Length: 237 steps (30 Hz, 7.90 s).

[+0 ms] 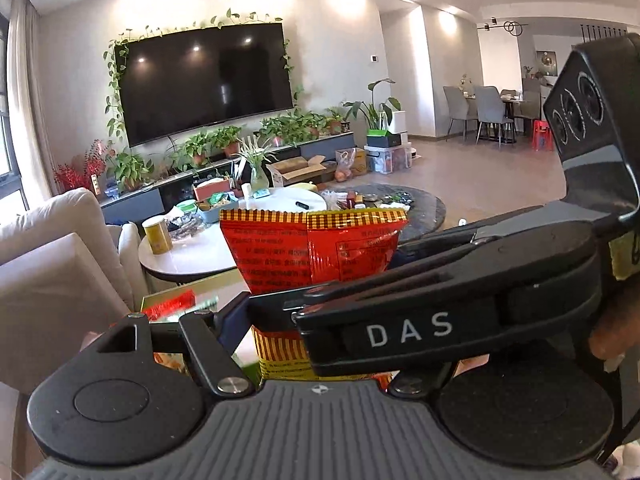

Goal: Organize snacks
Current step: 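Lift the striped bag and lower it into the green box, then open the right gripper and withdraw it from the box, then grasp the clear bread-loaf bag with the right gripper and lift it, then carry the bread-loaf bag into the green box and open the right gripper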

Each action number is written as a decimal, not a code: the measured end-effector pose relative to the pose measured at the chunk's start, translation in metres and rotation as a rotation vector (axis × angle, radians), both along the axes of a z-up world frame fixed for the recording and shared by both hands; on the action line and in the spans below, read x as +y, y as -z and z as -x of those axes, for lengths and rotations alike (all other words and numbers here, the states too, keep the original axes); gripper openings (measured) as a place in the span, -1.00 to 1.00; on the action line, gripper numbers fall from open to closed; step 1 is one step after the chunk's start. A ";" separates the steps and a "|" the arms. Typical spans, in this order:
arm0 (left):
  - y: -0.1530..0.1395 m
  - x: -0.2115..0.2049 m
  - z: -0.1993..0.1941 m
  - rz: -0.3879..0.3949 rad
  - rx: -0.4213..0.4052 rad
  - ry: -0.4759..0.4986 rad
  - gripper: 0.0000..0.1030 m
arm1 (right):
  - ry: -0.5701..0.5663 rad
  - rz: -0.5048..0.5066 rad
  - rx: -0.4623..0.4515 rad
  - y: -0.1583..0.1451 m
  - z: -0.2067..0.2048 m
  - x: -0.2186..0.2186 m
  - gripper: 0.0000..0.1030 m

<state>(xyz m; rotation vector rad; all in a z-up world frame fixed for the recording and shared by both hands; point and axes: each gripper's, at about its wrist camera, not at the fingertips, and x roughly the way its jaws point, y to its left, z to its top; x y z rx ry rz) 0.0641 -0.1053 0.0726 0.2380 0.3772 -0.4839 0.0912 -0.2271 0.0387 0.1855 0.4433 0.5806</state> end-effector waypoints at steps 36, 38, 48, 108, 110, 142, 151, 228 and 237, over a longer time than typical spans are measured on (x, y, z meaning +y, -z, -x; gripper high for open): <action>0.027 0.011 -0.151 -0.006 0.034 -0.045 0.34 | 0.020 -0.029 0.074 0.020 -0.146 0.006 0.36; 0.028 0.012 -0.159 -0.014 0.032 -0.048 0.32 | 0.025 -0.028 0.086 0.024 -0.153 0.007 0.36; 0.030 0.019 -0.185 -0.038 0.010 -0.068 0.31 | 0.053 -0.034 0.106 0.027 -0.181 0.016 0.35; 0.098 0.061 -0.008 0.111 0.229 -0.124 0.50 | 0.144 0.083 0.224 0.066 0.005 -0.006 0.34; 0.099 0.062 -0.005 0.122 0.239 -0.120 0.43 | 0.147 0.087 0.238 0.070 0.010 -0.005 0.34; 0.115 0.049 -0.005 0.102 0.330 -0.044 0.07 | 0.119 0.083 0.328 0.085 0.004 0.007 0.19; 0.118 0.046 -0.003 0.098 0.335 -0.037 0.07 | 0.109 0.080 0.348 0.089 0.002 0.011 0.15; 0.044 -0.012 -0.145 0.061 0.120 -0.094 0.08 | 0.132 -0.077 0.068 0.021 -0.122 -0.024 0.14; 0.057 -0.017 -0.162 0.054 0.151 -0.103 0.09 | 0.141 -0.074 0.093 0.029 -0.139 -0.023 0.13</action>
